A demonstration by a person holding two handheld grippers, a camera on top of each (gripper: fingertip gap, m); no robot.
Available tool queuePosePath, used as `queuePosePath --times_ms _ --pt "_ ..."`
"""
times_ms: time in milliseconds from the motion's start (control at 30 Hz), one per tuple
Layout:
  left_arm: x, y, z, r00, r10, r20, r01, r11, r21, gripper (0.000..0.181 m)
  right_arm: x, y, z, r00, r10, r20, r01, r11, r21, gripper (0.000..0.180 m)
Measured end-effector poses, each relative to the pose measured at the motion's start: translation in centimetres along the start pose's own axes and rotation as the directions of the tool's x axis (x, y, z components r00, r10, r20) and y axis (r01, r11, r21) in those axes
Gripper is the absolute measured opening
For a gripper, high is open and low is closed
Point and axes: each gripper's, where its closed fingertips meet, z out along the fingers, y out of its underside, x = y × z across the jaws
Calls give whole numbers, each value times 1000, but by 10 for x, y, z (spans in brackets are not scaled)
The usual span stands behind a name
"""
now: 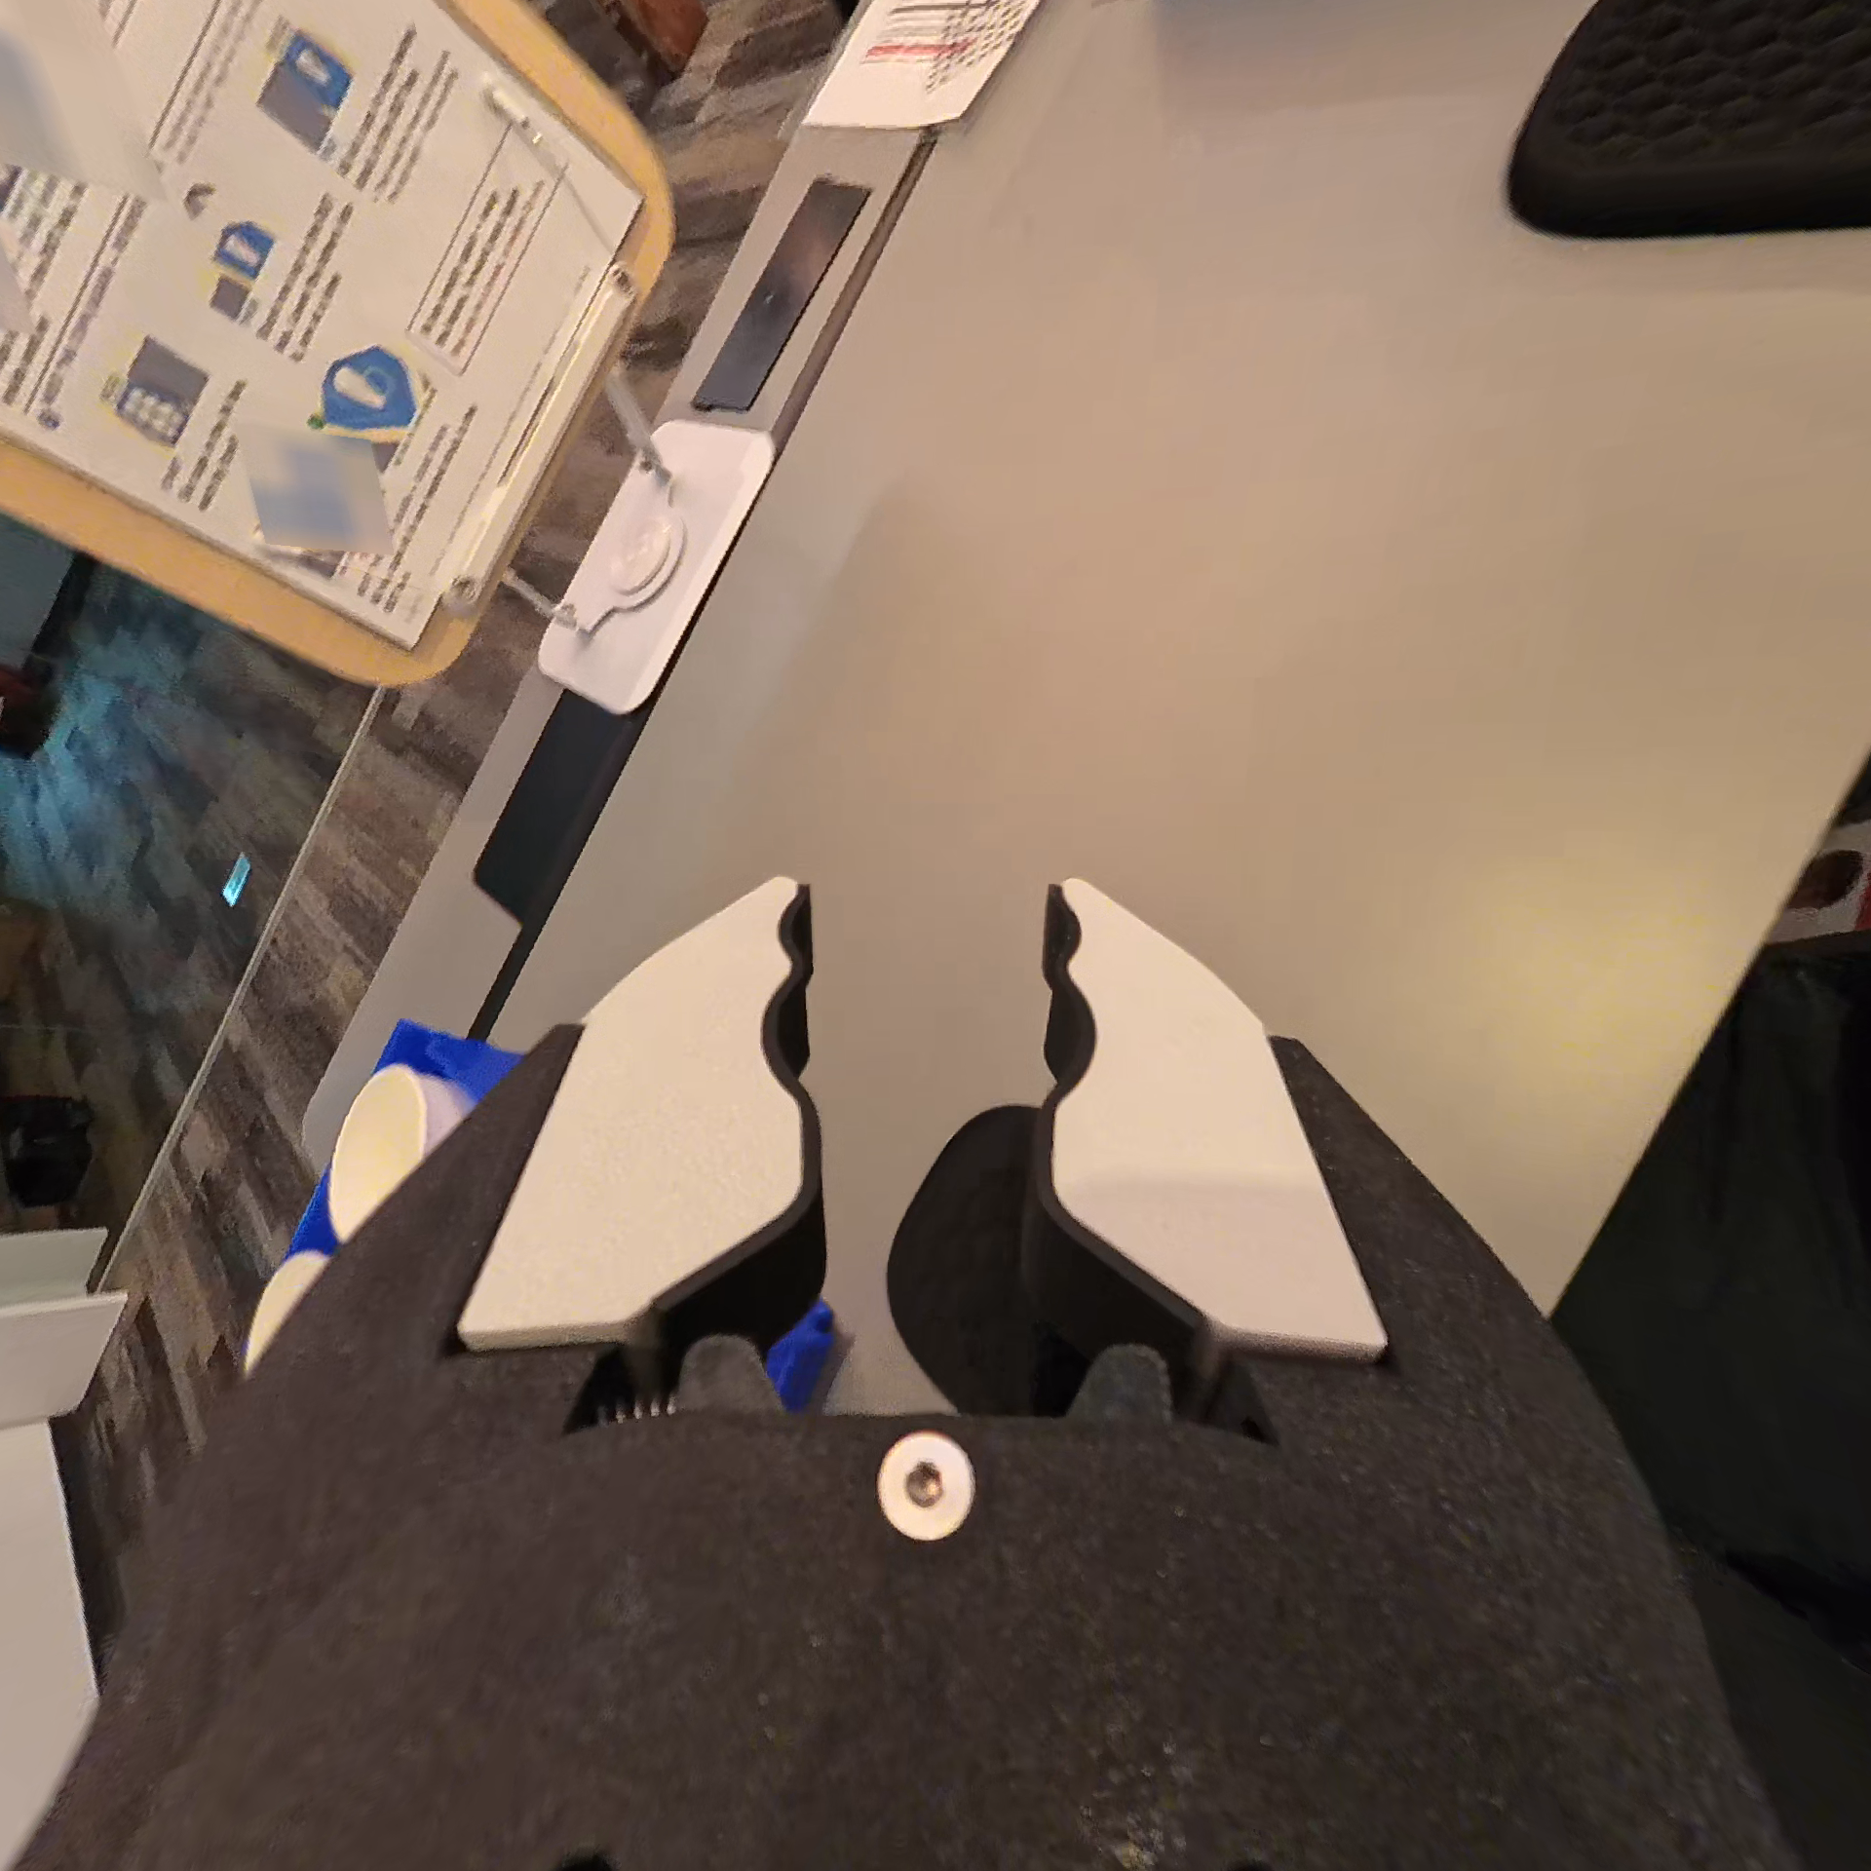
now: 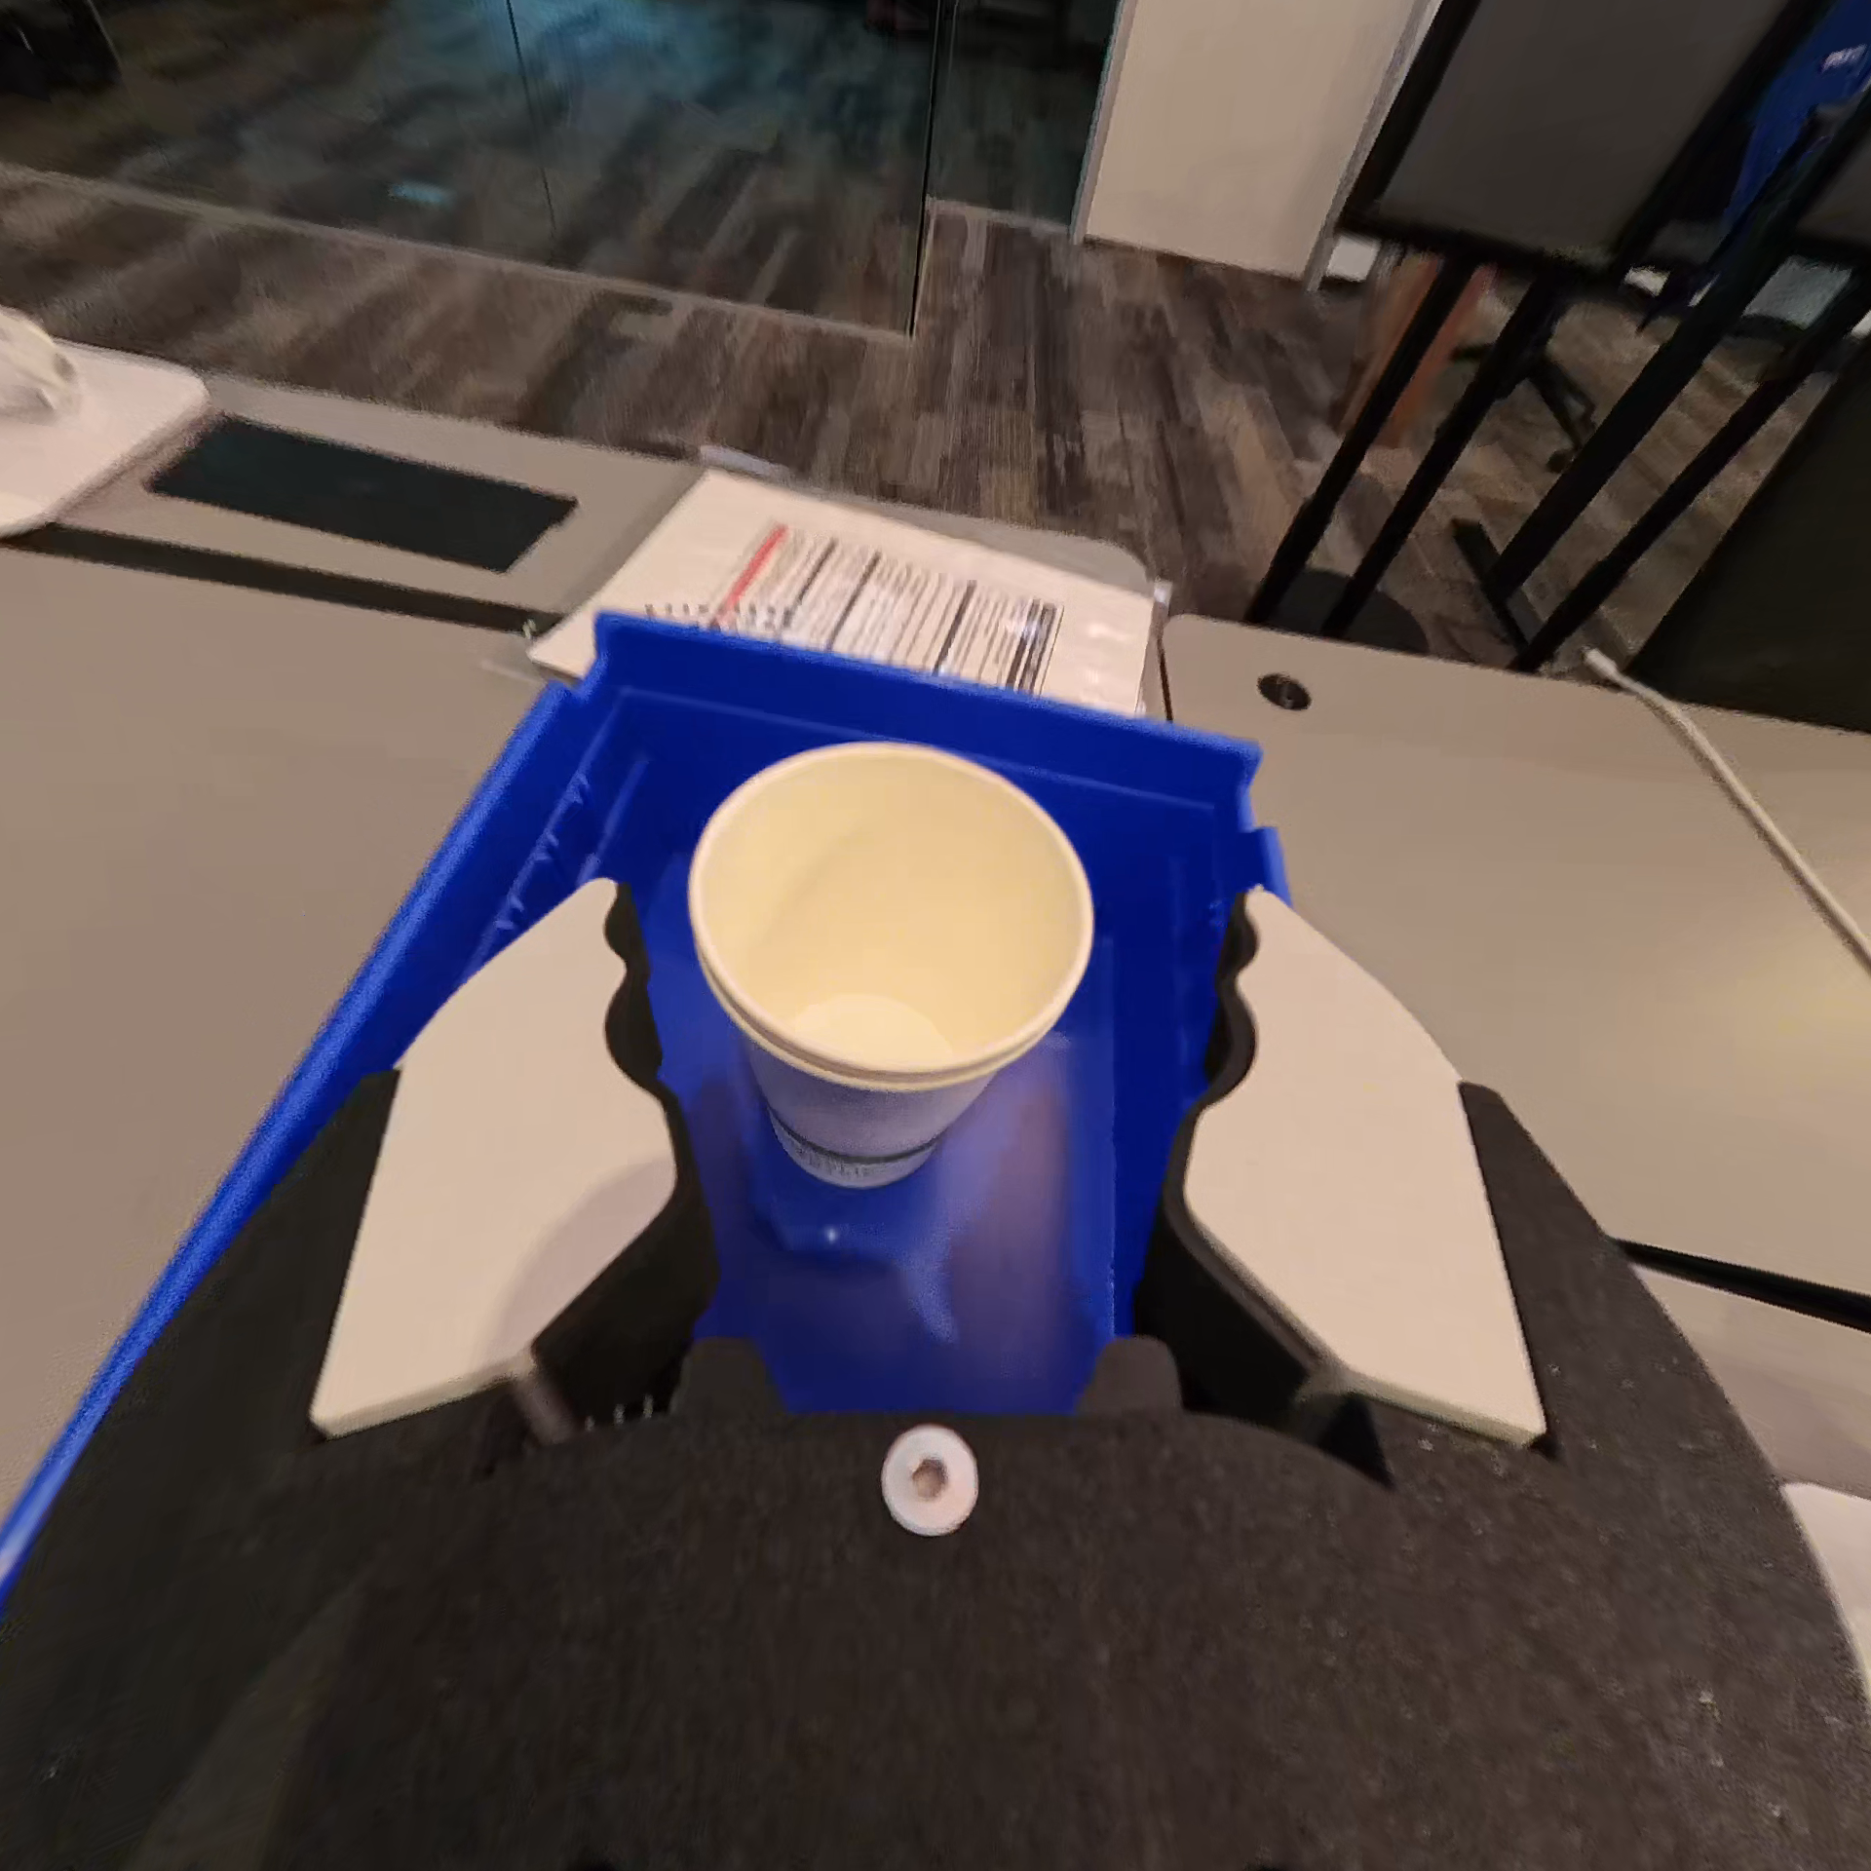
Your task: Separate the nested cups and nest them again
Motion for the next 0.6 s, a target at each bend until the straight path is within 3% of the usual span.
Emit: queuePosePath --times_ms 233,367,600 --pt "-85 80 -10 974 -152 170 178 973 -148 43 -28 -87 -59 988 70 138 -111 942 316 99" --pt "-127 136 -2 967 -116 228 181 940 -289 41 -70 -136 -87 969 19 247 -132 884 449 91" --pt "-162 210 41 987 -22 160 103 845 -525 39 -171 -163 -81 892 -172 418 4 928 373 91"
